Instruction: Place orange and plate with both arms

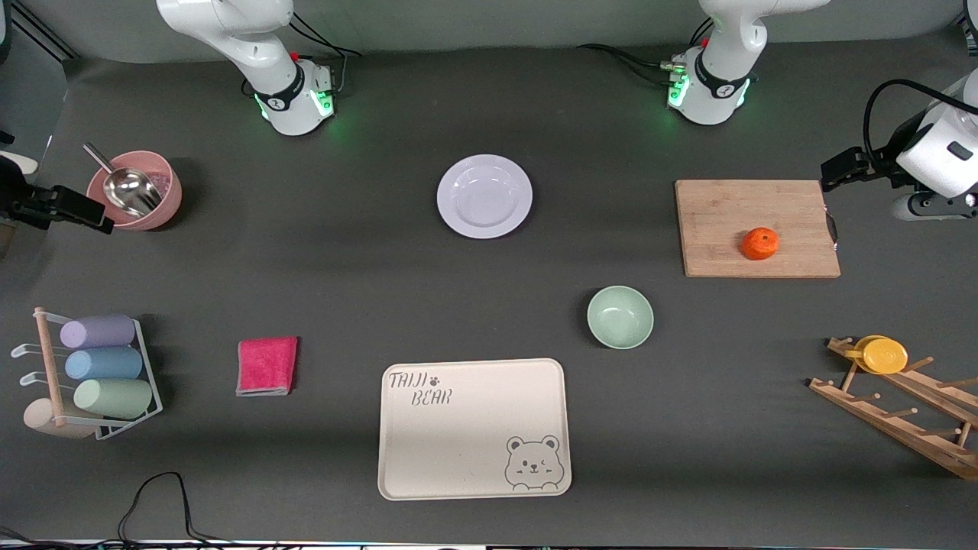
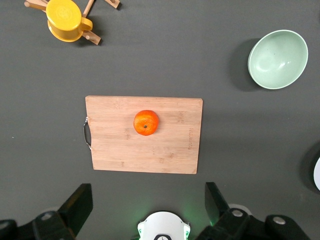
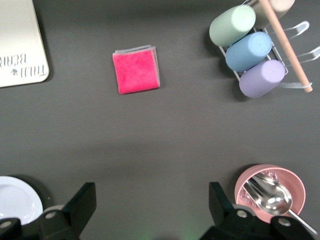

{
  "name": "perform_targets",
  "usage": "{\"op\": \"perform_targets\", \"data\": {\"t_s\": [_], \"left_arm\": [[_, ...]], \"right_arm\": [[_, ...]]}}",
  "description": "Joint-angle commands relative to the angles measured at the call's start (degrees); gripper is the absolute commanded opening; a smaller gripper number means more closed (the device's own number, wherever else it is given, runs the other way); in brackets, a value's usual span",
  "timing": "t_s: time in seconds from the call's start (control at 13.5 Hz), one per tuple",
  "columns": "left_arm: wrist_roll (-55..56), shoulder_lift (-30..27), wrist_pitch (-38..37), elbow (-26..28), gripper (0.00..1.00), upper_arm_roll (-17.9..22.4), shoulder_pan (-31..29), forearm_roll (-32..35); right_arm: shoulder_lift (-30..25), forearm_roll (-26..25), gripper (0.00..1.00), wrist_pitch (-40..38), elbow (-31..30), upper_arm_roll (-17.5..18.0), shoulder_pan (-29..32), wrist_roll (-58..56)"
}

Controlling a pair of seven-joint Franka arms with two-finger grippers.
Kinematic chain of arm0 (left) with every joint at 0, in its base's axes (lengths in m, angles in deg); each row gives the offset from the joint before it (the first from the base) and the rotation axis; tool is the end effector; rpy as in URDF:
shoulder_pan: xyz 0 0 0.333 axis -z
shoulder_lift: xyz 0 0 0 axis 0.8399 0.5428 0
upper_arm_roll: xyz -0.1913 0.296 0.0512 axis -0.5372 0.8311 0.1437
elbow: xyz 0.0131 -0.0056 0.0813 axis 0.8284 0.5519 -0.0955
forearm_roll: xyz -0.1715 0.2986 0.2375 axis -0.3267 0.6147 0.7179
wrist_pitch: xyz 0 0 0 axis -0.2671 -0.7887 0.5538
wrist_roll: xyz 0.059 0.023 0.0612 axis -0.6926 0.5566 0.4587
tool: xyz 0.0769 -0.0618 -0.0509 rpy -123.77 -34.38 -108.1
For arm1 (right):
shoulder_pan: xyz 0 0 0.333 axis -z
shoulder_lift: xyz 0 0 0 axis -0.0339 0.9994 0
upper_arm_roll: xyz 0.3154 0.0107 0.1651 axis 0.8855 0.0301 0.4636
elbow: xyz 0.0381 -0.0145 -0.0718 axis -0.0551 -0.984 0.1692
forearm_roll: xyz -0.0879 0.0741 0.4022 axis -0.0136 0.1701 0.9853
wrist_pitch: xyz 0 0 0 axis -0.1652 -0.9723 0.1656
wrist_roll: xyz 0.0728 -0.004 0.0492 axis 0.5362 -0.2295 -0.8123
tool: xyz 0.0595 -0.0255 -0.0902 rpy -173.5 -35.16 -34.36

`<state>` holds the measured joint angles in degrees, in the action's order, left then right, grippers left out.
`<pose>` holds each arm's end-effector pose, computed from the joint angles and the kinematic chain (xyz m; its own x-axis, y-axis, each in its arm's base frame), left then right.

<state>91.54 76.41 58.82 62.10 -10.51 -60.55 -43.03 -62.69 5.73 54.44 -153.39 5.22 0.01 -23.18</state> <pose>0.5327 -0.0128 0.6201 0.9858 0.0206 -0.1665 0.0130 -0.9988 -0.0462 0.5706 -0.0399 0.6576 0.9923 -0.1103 -0.0559 -0.1097 -0.9939 0.0128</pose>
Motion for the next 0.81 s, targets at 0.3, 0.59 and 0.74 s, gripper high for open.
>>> {"op": "perform_targets", "data": {"t_s": [0.3, 0.59, 0.74], "left_arm": [[-1.5, -5.8, -4.5, 3.7, 1.00, 2.1, -0.5, 0.2], [-4.1, -20.6, -2.4, 19.4, 1.00, 4.9, -0.5, 0.2], [-4.1, -24.1, -0.8, 24.4, 1.00, 5.1, -0.5, 0.2]], "right_arm": [[-12.9, 0.2, 1.00, -0.3, -10.9, 0.3, -11.9, 15.0], [-15.8, 0.2, 1.00, 0.1, -13.5, 0.3, -19.7, 23.8], [-16.5, 0.2, 1.00, 0.3, -14.5, 0.3, -21.3, 24.7]]}}
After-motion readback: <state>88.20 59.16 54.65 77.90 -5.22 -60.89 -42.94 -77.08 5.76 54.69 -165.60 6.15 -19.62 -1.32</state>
